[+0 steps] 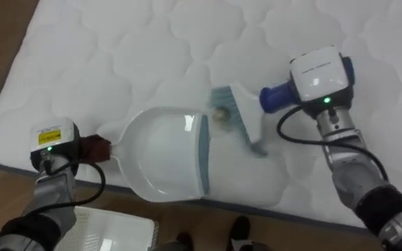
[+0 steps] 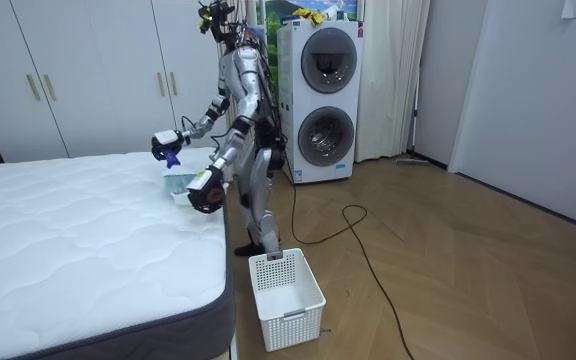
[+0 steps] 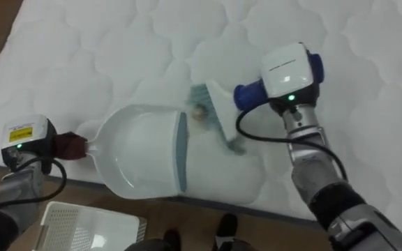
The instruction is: Clean bed
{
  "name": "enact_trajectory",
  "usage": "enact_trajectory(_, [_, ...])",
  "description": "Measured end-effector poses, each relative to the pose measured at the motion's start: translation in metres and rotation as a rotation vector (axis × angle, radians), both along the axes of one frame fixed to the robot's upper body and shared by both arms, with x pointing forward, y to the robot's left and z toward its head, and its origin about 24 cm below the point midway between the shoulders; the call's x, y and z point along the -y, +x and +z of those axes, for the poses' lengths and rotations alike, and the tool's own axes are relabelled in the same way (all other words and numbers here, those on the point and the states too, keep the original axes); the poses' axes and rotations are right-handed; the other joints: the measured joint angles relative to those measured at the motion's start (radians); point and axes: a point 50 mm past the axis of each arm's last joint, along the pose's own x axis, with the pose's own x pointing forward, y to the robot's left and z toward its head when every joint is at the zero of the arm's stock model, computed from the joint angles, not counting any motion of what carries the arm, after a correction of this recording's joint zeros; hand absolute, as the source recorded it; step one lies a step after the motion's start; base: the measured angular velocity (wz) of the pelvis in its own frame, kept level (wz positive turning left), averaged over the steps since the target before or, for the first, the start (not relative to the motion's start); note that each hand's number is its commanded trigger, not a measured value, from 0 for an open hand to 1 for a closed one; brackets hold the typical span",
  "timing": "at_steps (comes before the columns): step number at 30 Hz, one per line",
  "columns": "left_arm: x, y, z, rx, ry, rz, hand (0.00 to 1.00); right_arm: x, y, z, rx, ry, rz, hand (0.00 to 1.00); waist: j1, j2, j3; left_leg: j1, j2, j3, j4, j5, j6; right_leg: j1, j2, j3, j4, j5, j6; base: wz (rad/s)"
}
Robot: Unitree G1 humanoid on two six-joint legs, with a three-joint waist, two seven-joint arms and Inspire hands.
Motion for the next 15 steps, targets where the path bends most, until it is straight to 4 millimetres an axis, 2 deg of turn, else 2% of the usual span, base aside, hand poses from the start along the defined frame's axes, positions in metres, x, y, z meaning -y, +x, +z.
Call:
enact_trajectory(4, [0.006,0.0,-0.003,-0.003,-0.017,-0.008,1.0,-0.011,-0.001,-0.003,-0.023,0.034,0.041,1.0,0.02,0.0,0.0,-0.018,0.001,-0.007,0.016,0.0,0.0,-0.01,-0.002,-0.008,0.001,-0.001,-0.001,0.09])
enact_trajectory(15, [0.009,0.001,-0.004,-0.005,-0.044,-0.013,1.0,-0.017,-0.002,-0.003,-0.088,0.075,0.059,1.0,0.016,-0.001,0.0009,-0.042,-0.008,-0.012,0.029,-0.001,0.004,-0.035,-0.02,-0.013,0.035,-0.017,0.002,0.02])
